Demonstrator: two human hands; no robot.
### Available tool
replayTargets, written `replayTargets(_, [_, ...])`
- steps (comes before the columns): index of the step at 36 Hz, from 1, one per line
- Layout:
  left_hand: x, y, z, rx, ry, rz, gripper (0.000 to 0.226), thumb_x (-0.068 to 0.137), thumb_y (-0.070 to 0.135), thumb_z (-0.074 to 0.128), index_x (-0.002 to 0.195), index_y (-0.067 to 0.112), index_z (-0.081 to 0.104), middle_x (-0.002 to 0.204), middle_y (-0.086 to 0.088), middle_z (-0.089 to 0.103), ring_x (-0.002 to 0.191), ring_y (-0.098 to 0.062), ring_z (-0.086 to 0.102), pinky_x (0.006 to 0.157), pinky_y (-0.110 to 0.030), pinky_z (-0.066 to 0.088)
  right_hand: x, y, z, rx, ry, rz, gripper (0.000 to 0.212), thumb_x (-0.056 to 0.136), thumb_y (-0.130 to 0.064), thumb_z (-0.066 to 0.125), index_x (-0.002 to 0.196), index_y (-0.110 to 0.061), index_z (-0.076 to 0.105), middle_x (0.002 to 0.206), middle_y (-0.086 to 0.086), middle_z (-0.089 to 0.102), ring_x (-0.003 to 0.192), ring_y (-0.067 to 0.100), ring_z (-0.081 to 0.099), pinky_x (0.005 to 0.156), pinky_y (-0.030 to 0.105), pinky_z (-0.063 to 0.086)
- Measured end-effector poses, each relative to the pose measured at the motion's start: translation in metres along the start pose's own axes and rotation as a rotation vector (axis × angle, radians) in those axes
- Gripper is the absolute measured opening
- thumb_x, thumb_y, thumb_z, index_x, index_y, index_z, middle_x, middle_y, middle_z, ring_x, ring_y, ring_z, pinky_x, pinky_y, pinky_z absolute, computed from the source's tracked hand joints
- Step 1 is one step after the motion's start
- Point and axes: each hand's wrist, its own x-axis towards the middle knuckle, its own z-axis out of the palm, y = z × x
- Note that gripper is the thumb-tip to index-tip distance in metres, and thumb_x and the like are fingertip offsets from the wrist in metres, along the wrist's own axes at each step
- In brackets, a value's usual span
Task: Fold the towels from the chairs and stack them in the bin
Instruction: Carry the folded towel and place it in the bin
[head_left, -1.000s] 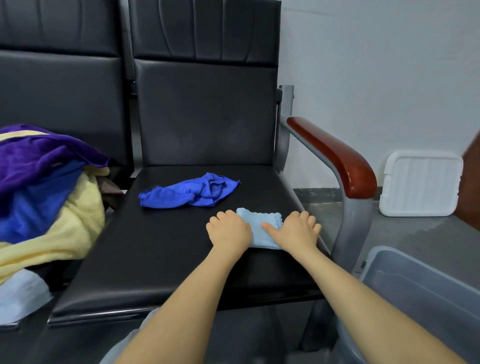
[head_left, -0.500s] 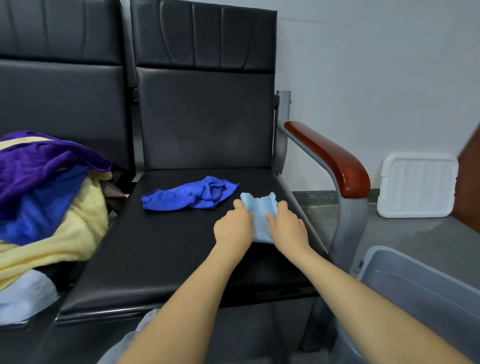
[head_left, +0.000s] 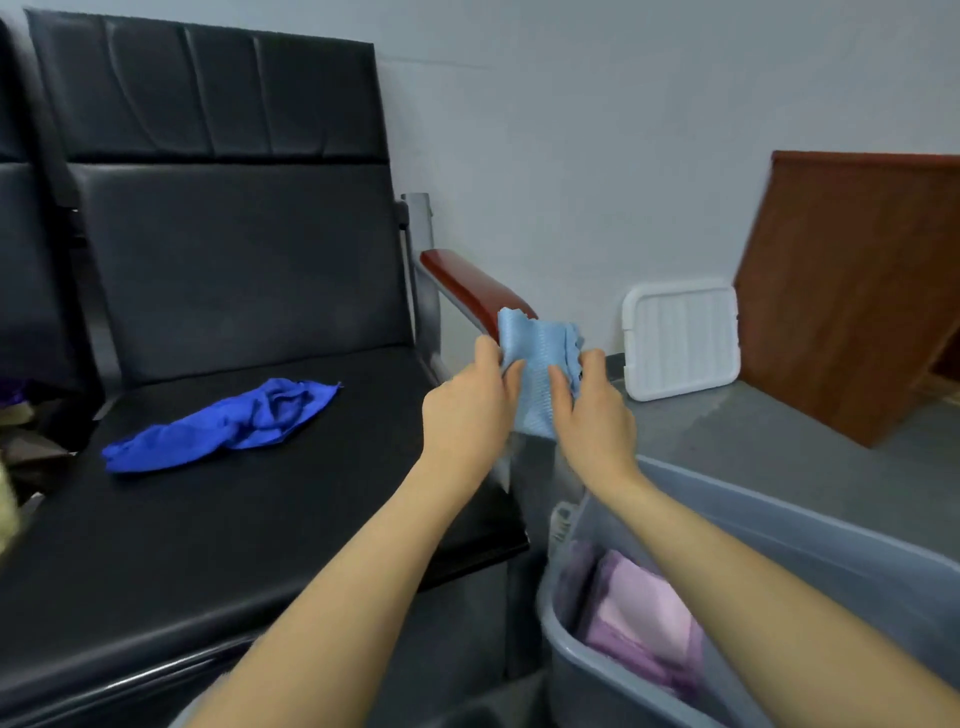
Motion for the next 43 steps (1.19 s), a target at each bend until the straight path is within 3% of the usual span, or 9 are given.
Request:
replayTargets(6, [-0.004,0.058,0.067,0.000,-0.131,0.110,0.034,0.100,0.039,0.037,0.115,0.009,0.044,0.088,-0.008,0.066,0.080,-0.033,0.065,0.059,-0.032,0.036,0.001,0.080,-0.029,-0.014,0.037,0.179,0.028,0.100,-0.032,0.044,0.109,-0.005,0.044,0.096,0.016,0.065,0.088,0.038,0.060,0.067,0.042,0.045])
replayTargets(9, [-0.009,0.077,0.107,0.022,-0.153,0.185,0.031,0.096,0.035,0.052,0.106,0.007,0.050,0.075,-0.009,0.067,0.064,-0.031,0.066,0.050,-0.028,0.036,-0.004,0.124,-0.032,0.012,-0.001,0.287,0.023,0.099,-0.030,0.047,0.105,-0.008,0.045,0.088,0.009,0.061,0.086,0.036,0.059,0.068,0.042,0.046])
replayTargets(12, [-0.016,0.091,0.154,0.082,-0.324,0.244,0.034,0.102,0.036,0.032,0.117,0.008,0.041,0.093,-0.007,0.067,0.081,-0.031,0.066,0.048,-0.028,0.027,-0.014,0.172,-0.029,0.064,-0.018,0.389,0.016,0.096,-0.027,0.051,0.095,-0.013,0.043,0.085,0.006,0.059,0.083,0.032,0.059,0.071,0.043,0.048])
replayTargets(20, [-0.043,0.099,0.278,0.150,-0.578,0.234,0.035,0.103,0.033,0.029,0.124,0.006,0.036,0.106,-0.010,0.066,0.094,-0.031,0.064,0.067,-0.031,0.035,-0.049,0.282,0.003,0.084,-0.155,0.600,0.009,0.089,-0.013,0.055,0.091,-0.012,0.046,0.075,-0.002,0.052,0.072,0.022,0.048,0.066,0.034,0.038])
replayTargets(26, [-0.071,0.082,0.349,0.344,-0.763,0.358,0.029,0.094,0.008,0.041,0.122,0.004,0.035,0.103,-0.006,0.068,0.093,-0.026,0.066,0.074,-0.030,0.038,-0.076,0.339,0.043,0.173,-0.189,0.738,0.017,0.086,-0.004,0.060,0.095,-0.007,0.046,0.074,-0.003,0.047,0.072,0.018,0.046,0.059,0.024,0.030])
replayTargets(32, [-0.092,0.068,0.409,0.256,-0.929,0.186,0.028,0.100,0.012,0.035,0.128,0.004,0.037,0.117,-0.012,0.062,0.104,-0.031,0.062,0.087,-0.035,0.041,-0.101,0.380,0.077,0.140,-0.240,0.757,0.032,0.081,0.012,0.052,0.074,-0.015,0.036,0.065,-0.003,0.040,0.056,0.012,0.035,0.049,0.016,0.031])
replayTargets(36, [-0.105,0.066,0.431,0.237,-0.976,0.131,0.034,0.101,0.013,0.032,0.133,0.004,0.034,0.117,-0.013,0.064,0.108,-0.033,0.059,0.093,-0.036,0.037,-0.116,0.401,0.097,0.087,-0.393,0.704,0.035,0.072,0.021,0.045,0.068,-0.007,0.064,0.074,0.000,0.050,0.080,0.021,0.049,0.072,0.025,0.034])
replayTargets(39, [-0.113,0.066,0.442,0.279,-1.024,0.109,0.041,0.099,0.010,0.030,0.140,0.006,0.027,0.127,-0.013,0.057,0.115,-0.031,0.054,0.095,-0.037,0.037,-0.128,0.413,0.103,0.048,-0.532,0.717,0.036,0.077,0.021,0.043,0.091,0.004,0.072,0.093,0.006,0.049,0.100,0.030,0.051,0.079,0.021,0.032])
replayTargets(43, [-0.123,0.064,0.445,0.336,-1.069,0.104,0.047,0.098,0.011,0.033,0.144,0.009,0.022,0.140,-0.013,0.041,0.125,-0.030,0.044,0.097,-0.037,0.037,-0.139,0.420,0.106,-0.229,-0.729,0.729,0.048,0.085,-0.001,0.049,0.123,-0.029,0.060,0.132,0.005,0.038,0.119,0.029,0.038,0.099,0.029,0.028])
